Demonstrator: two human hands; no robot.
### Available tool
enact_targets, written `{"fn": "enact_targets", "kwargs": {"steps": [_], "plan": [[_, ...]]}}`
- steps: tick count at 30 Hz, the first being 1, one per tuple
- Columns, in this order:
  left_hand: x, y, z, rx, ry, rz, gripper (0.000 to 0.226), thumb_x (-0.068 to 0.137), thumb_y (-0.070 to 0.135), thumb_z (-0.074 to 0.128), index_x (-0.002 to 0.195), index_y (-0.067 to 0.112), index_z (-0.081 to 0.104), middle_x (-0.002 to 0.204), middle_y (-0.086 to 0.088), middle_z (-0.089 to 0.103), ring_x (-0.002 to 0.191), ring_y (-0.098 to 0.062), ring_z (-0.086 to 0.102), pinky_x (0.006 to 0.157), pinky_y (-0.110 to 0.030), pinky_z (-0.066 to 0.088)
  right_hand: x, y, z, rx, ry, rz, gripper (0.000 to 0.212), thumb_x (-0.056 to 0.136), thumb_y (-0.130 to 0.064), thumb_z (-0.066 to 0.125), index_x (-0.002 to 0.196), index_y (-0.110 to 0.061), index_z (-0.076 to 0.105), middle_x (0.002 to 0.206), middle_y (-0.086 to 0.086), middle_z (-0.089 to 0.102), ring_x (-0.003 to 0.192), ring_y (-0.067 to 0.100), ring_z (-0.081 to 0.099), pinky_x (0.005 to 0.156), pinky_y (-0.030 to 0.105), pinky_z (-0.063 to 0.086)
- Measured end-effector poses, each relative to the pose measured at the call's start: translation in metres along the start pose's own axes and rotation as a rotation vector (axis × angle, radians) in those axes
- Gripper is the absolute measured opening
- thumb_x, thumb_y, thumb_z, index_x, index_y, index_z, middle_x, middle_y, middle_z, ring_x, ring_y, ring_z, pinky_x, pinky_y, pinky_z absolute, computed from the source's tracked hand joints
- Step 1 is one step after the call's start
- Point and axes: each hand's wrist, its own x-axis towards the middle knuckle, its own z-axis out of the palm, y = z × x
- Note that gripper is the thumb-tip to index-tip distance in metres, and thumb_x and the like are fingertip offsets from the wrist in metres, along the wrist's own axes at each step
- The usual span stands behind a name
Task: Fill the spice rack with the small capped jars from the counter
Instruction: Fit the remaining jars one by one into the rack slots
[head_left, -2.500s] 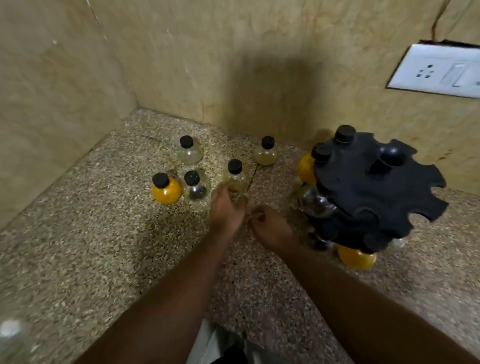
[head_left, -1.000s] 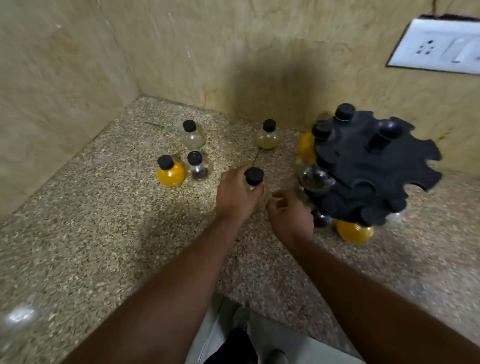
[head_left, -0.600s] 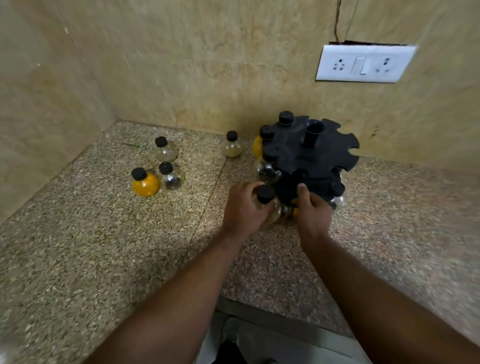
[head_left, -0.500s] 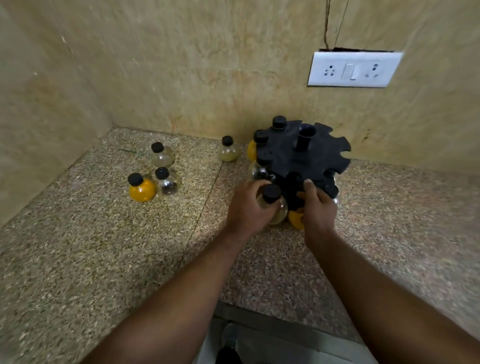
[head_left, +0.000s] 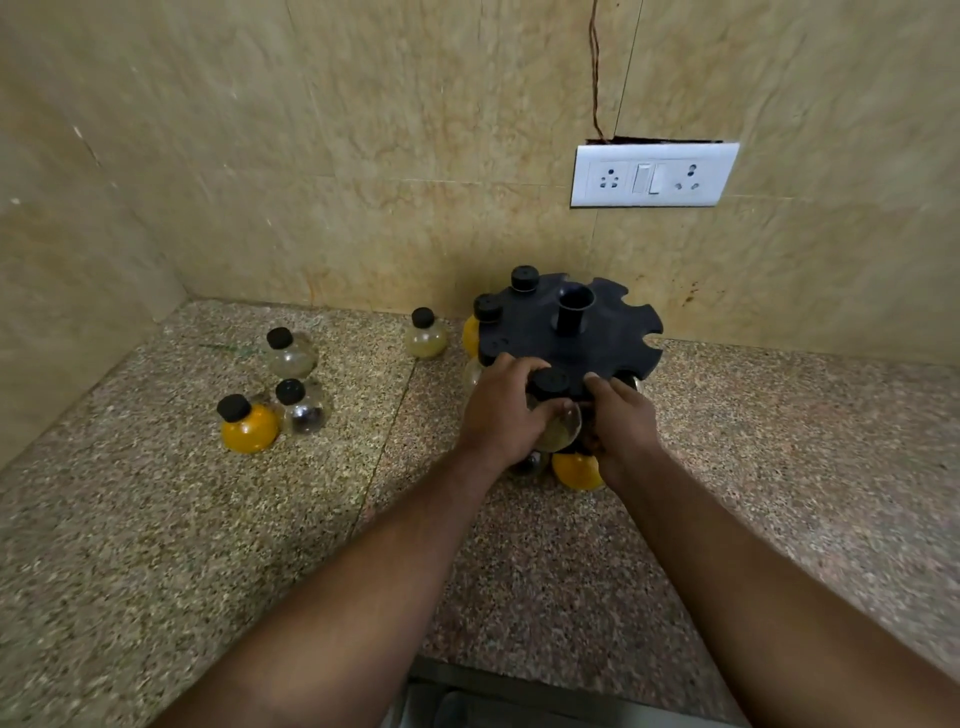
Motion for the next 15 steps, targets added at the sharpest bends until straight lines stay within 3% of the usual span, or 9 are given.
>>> {"fn": "enact_targets", "kwargs": {"steps": [2,5,8,11,15], "plan": [[0.003,-0.001,0.002,-0.017,0.009,-0.016,0.052,0.08,0.043,0.08,0.123,0.021,0.061,0.114,0.001,0.054,0.106,-0.017,0.057,0.086,-0.034,0.054,-0.001,-0.002,0.002,0.032,0.006,0.029,0.019,0.101,-0.019,0.059,0.083,-0.016,0.064,0.07,0.004,0.061,0.041,0.004,0.054,0.038,0.02,0.042],[0.004,-0.005,0.004,-0.013,0.009,0.001,0.05,0.081,0.043,0.078,0.122,0.02,0.06,0.114,0.001,0.053,0.105,-0.018,0.057,0.085,-0.036,0.054,-0.003,-0.002,0.006,0.04,0.029,0.047,0.018,0.103,-0.019,0.056,0.086,-0.017,0.062,0.068,0.001,0.056,0.037,0.003,0.049,0.033,0.018,0.037],[0.008,-0.014,0.001,-0.047,0.017,-0.002,0.051,0.084,0.037,0.077,0.128,0.018,0.059,0.121,-0.003,0.052,0.114,-0.02,0.054,0.093,-0.038,0.052,-0.01,-0.002,0.016,0.025,0.034,0.064,0.021,0.105,-0.021,0.052,0.09,-0.015,0.065,0.073,0.001,0.06,0.043,0.004,0.048,0.035,0.017,0.037],[0.016,-0.026,-0.013,-0.101,0.065,-0.064,0.054,0.087,0.026,0.076,0.135,0.011,0.057,0.136,-0.011,0.049,0.126,-0.021,0.049,0.101,-0.03,0.046,-0.017,0.005,0.034,-0.007,0.033,0.116,0.027,0.105,-0.027,0.052,0.087,-0.014,0.069,0.083,0.004,0.069,0.044,0.005,0.049,0.043,0.023,0.038],[0.03,-0.042,-0.035,-0.147,0.082,-0.153,0.052,0.091,0.026,0.071,0.139,0.013,0.055,0.139,-0.01,0.055,0.125,-0.023,0.055,0.102,-0.036,0.048,-0.023,0.016,0.061,-0.097,0.042,0.164,0.03,0.102,-0.036,0.055,0.088,-0.014,0.071,0.078,0.003,0.065,0.052,0.014,0.044,0.05,0.029,0.035]]}}
